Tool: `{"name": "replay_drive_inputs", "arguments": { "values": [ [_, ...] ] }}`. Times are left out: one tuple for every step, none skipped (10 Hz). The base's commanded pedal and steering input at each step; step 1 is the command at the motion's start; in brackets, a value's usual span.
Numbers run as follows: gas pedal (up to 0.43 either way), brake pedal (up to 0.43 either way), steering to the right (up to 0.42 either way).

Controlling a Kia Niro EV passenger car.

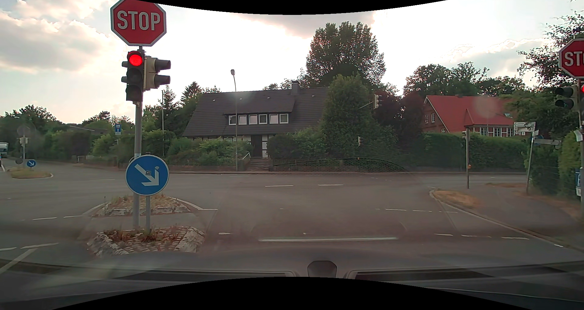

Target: Follow the waypoints while adhering to traffic rules and regulations

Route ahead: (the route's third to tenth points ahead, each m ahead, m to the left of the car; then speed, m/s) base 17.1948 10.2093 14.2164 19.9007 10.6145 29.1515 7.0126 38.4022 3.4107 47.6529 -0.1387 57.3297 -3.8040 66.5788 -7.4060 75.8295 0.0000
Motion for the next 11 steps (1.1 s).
{"name": "replay_drive_inputs", "arguments": {
  "values": [
    [0.000, 0.250, -0.005],
    [0.000, 0.250, -0.006],
    [0.000, 0.250, -0.006],
    [0.000, 0.250, -0.005],
    [0.000, 0.250, -0.005],
    [0.000, 0.250, -0.005],
    [0.000, 0.250, -0.005],
    [0.000, 0.250, -0.005],
    [0.000, 0.250, -0.006],
    [0.000, 0.250, -0.005],
    [0.000, 0.250, -0.005]
  ]
}}
